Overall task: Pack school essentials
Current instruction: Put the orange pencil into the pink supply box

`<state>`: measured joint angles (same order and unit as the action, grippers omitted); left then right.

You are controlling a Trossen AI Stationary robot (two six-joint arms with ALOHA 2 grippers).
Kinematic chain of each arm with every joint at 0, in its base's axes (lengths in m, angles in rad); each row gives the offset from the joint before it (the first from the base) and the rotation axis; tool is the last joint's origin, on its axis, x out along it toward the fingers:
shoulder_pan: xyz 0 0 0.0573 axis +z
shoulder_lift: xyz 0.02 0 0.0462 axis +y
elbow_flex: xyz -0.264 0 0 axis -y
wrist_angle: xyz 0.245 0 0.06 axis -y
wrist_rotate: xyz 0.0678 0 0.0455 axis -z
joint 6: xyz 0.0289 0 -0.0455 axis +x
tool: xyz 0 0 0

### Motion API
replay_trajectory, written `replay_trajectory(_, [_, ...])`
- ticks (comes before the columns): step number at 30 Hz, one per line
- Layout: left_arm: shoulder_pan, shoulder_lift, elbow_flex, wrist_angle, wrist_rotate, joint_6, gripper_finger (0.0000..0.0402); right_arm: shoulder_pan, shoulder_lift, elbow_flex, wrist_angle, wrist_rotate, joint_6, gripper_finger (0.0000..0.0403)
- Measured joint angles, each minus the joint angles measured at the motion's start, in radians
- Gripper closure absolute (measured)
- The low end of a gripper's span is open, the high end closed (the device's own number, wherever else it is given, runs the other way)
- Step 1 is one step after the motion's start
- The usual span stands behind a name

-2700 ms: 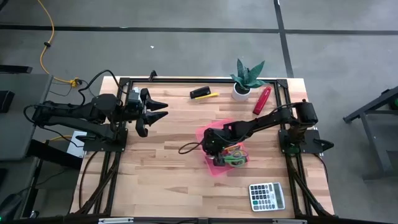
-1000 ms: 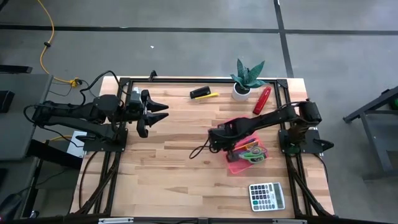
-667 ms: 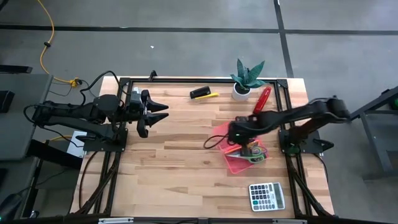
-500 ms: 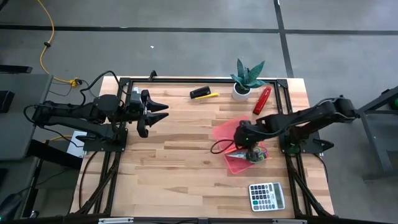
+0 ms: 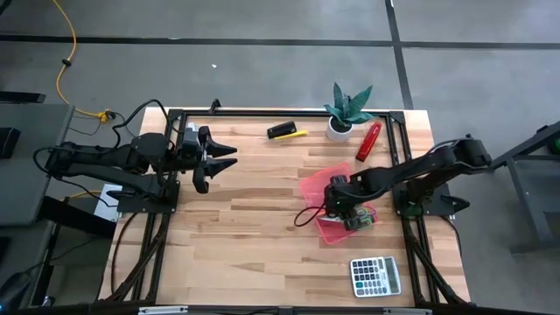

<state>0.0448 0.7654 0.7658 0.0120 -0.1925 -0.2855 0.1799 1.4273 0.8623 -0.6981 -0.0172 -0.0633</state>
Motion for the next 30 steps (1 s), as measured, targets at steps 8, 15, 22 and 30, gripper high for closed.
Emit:
replay_trajectory(8, [0.000,0.000,0.000,0.000,-0.002,-0.003,0.0249,0.000,0.058,0.000,0.069,0.029,-0.024,0.0257])
replay_trajectory(15, [0.000,0.000,0.000,0.000,-0.002,0.000,0.0249,0.000,0.066,0.000,0.082,0.034,-0.024,0.0329])
replay_trajectory(22, [0.000,0.000,0.000,0.000,-0.002,0.000,0.0249,0.009,0.066,0.000,0.111,0.019,-0.007,0.0343])
replay_trajectory(30, [0.000,0.000,0.000,0.000,-0.002,0.000,0.0249,0.044,0.065,-0.018,0.141,0.032,0.016,0.0281])
